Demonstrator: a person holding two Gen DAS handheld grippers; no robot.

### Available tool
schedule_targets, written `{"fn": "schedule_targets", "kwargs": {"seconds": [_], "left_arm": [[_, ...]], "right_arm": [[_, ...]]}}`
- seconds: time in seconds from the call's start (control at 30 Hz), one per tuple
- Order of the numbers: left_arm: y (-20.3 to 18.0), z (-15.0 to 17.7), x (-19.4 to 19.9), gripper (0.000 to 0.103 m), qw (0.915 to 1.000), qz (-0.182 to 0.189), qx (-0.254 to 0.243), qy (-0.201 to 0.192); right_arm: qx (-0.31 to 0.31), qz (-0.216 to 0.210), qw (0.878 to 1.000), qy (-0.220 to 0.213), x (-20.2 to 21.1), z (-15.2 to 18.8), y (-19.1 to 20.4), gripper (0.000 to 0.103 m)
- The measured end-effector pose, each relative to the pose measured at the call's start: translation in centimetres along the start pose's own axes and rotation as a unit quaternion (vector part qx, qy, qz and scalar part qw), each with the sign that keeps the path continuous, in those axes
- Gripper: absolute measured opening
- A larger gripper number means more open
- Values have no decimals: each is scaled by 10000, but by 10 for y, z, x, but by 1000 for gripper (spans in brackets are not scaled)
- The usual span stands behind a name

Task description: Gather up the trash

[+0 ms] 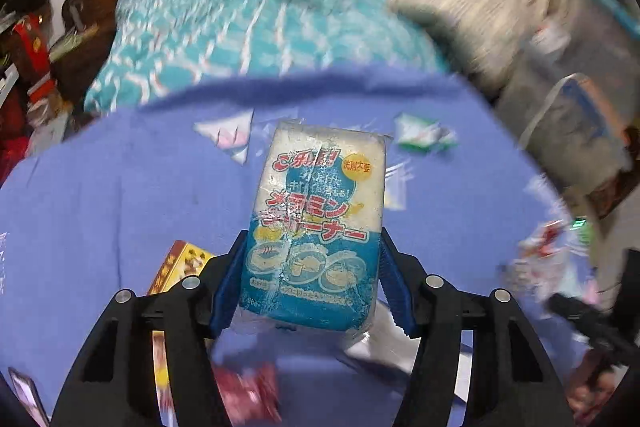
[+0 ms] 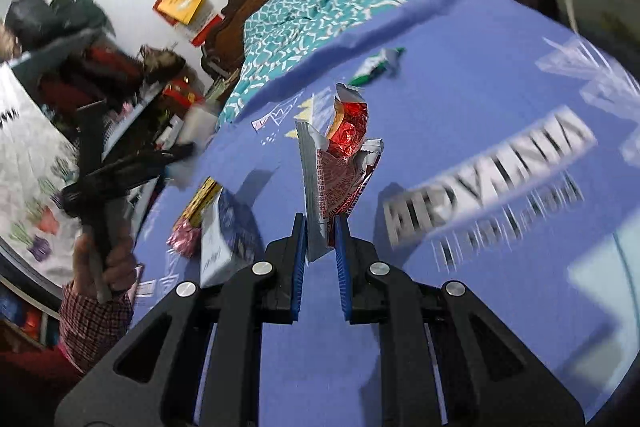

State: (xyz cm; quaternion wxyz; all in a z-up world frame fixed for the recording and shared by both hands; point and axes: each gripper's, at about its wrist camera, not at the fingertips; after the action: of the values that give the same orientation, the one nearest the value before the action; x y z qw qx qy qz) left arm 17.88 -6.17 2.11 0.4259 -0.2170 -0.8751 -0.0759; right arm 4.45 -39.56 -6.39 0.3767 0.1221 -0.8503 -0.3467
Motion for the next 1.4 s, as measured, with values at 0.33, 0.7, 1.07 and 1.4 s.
{"fn": "schedule_targets", "kwargs": {"seconds": [0.33, 0.7, 1.07, 1.4], "left_arm": [[-145, 86, 28, 59, 9768, 1631, -1350, 336], [-187, 124, -30, 78, 9817, 838, -1448, 911], [-180, 133, -3, 89, 9806, 456, -1775, 691], [-189, 132, -12, 87, 9782, 372, -1912, 722]], "right_arm": [[-519, -4, 9986, -117, 46, 57, -27, 17], [29, 1180, 9916, -524, 79, 75, -38, 21], [399, 1495, 9826, -1029, 92, 79, -33, 62], [256, 1371, 9858, -936, 92, 83, -46, 60]]}}
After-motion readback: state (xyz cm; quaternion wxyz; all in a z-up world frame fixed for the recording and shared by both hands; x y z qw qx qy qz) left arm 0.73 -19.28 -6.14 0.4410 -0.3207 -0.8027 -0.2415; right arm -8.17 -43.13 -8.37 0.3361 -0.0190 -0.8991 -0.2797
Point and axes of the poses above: each gripper's, at about its wrist camera, not at the fingertips, and x roughly against the way its jaws point, y to its left, z to its underside, and after that the axes turned 6 degrees about -x, right-handed
